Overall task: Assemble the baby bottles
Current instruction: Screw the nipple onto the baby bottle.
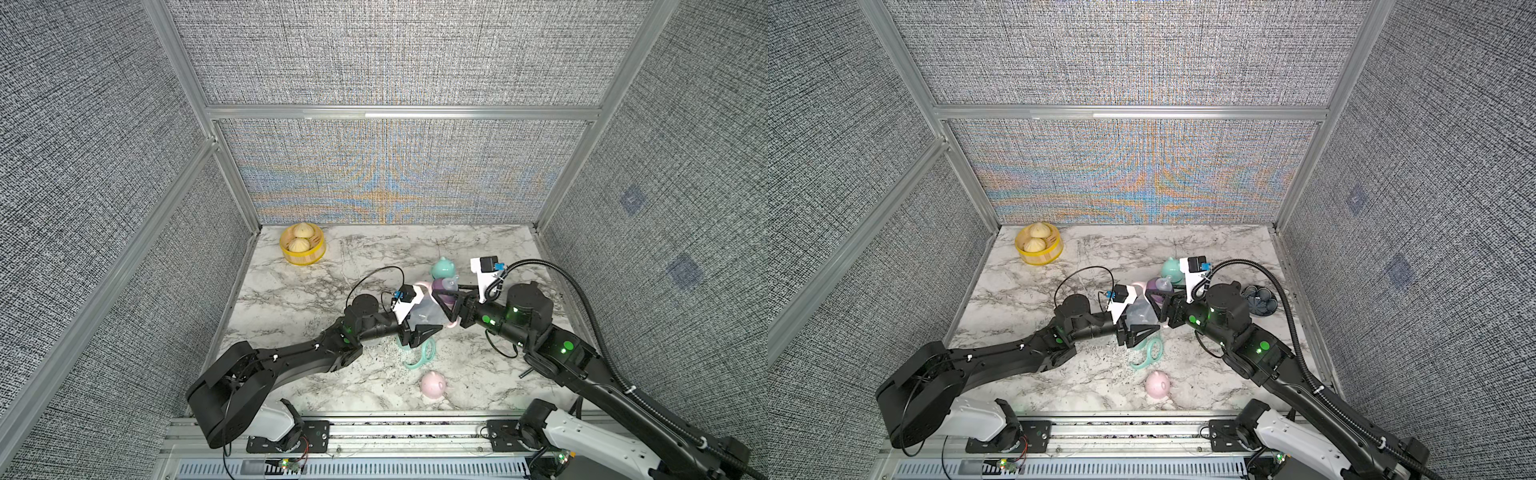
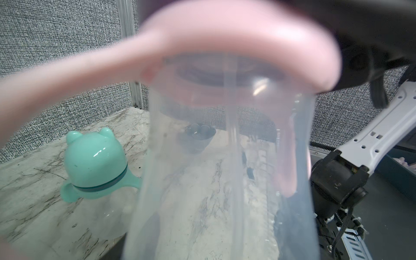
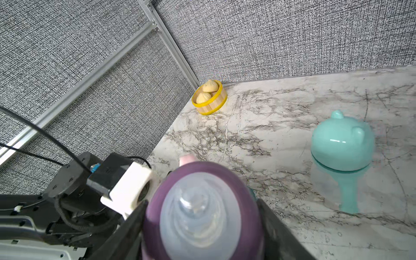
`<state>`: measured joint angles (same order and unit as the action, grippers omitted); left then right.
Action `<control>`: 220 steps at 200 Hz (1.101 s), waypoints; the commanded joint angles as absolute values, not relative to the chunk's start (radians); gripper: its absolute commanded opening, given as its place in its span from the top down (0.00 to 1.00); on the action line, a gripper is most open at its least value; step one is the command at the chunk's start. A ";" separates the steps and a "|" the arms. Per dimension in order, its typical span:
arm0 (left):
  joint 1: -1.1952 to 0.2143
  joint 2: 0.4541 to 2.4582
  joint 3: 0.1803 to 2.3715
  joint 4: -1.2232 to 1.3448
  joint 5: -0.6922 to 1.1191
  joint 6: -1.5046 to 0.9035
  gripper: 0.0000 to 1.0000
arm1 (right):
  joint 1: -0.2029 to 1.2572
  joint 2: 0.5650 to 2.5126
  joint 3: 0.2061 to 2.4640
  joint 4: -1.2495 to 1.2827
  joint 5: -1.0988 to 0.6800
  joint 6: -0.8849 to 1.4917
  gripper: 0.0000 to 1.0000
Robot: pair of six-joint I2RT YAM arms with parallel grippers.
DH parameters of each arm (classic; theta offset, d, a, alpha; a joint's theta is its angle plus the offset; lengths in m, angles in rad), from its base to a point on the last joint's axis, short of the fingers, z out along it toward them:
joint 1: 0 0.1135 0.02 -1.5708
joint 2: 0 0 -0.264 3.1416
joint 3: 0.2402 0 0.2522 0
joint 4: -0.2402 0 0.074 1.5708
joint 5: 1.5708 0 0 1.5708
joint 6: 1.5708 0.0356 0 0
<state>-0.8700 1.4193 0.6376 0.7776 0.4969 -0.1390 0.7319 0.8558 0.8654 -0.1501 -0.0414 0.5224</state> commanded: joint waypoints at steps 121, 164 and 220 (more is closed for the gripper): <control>-0.868 1.441 0.660 0.858 0.565 -0.170 1.00 | 0.721 0.871 0.884 -0.066 -0.039 0.469 0.18; -0.868 1.437 0.653 0.856 0.560 -0.169 1.00 | 0.717 0.868 0.866 -0.031 -0.040 0.482 0.22; -0.868 1.437 0.658 0.847 0.558 -0.161 1.00 | 0.715 0.870 0.859 -0.035 -0.043 0.486 0.25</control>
<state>-0.8684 1.4441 0.6510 0.8112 0.5518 -0.1654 0.7181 0.8711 0.8631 -0.0605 -0.0353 0.4824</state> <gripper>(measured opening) 0.782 0.757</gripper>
